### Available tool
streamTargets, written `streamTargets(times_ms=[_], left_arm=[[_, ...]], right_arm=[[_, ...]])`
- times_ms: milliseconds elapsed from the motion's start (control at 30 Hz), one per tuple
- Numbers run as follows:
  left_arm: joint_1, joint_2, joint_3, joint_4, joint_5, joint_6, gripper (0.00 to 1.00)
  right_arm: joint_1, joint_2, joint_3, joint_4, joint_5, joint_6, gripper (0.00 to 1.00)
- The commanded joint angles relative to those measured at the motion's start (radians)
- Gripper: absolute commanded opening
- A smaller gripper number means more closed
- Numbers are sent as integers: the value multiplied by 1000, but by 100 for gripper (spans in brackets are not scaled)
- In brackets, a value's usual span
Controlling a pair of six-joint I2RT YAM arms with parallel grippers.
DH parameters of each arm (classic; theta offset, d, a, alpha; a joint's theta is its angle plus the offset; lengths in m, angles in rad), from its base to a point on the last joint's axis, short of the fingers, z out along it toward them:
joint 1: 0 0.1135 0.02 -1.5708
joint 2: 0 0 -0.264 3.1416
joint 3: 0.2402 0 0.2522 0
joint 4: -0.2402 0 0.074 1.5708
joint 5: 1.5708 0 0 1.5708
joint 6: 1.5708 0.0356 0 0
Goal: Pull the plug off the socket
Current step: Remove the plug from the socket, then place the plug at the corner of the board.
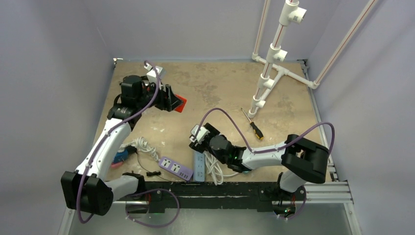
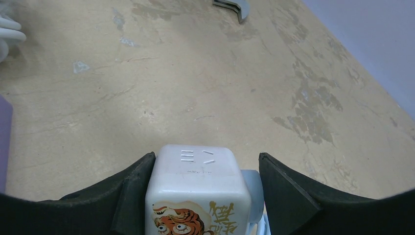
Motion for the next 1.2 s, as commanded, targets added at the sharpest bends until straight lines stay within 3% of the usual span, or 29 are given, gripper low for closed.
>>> streamTargets(times_ms=[0, 167, 300, 433, 633, 800, 1033, 1167], left_arm=[[-21, -49, 4, 40, -96, 52, 0], [10, -43, -20, 8, -254, 47, 0], [131, -19, -58, -37, -394, 31, 0], [285, 10, -87, -18, -372, -4, 0], [427, 115, -80, -19, -387, -32, 1], [450, 195, -57, -32, -448, -20, 17], [472, 372, 2, -36, -469, -1, 21], [472, 430, 35, -28, -465, -1, 29]], right_arm=[[4, -37, 20, 21, 26, 26, 0], [4, -76, -14, 67, 43, 39, 0], [4, -107, -38, 106, 64, 57, 0], [4, -130, -47, 118, 51, 85, 0], [5, -188, -84, 154, 57, 93, 0], [5, -218, -100, 166, 63, 94, 0], [6, -230, -113, 176, 67, 90, 0], [5, -220, -113, 178, 73, 85, 0]])
